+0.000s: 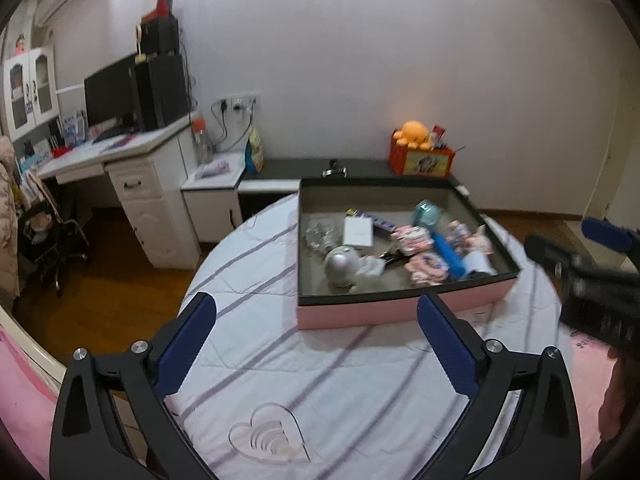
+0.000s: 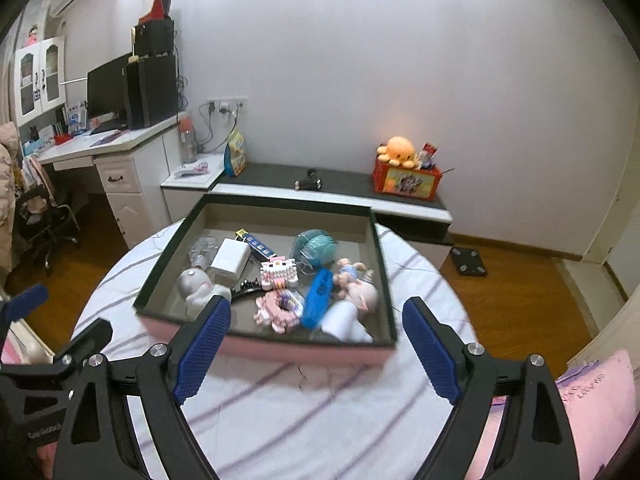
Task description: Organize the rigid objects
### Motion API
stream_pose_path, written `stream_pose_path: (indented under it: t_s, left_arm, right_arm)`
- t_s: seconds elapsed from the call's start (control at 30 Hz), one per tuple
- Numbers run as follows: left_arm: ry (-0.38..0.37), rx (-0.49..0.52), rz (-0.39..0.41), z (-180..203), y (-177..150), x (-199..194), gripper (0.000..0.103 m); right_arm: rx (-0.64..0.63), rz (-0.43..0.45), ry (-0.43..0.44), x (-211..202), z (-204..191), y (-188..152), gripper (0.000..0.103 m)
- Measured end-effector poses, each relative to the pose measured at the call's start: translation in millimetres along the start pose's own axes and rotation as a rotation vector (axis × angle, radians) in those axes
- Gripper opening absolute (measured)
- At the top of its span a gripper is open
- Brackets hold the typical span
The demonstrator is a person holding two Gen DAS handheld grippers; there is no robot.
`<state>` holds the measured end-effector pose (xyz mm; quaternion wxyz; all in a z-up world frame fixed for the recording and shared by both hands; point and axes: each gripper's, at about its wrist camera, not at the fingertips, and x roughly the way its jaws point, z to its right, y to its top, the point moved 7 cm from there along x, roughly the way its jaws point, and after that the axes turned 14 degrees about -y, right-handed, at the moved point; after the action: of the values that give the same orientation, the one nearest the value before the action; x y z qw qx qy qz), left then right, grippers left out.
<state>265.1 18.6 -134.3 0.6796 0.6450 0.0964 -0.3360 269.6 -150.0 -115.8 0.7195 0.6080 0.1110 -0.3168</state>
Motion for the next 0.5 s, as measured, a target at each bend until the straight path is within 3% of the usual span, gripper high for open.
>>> stream_pose_path:
  t_s: [0.03, 0.23, 0.5]
  left_arm:
    - [0.0, 0.005, 0.015, 5.1, -0.5, -9.0, 0.103]
    - [-0.007, 0.024, 0.082, 28.3, -6.4, -55.9, 0.103]
    - [0.009, 0.07, 0.203, 53.9, -0.2, -110.0, 0.103]
  right_arm:
    - [0.005, 0.017, -0.003, -13.1, 4.1, -4.4, 0.103]
    - [0.084, 0.085, 0.0, -71.2, 32.4, -21.9, 0.103]
    - [0.137, 0.149, -0.066, -115.6, 61.3, -32.0, 0.103]
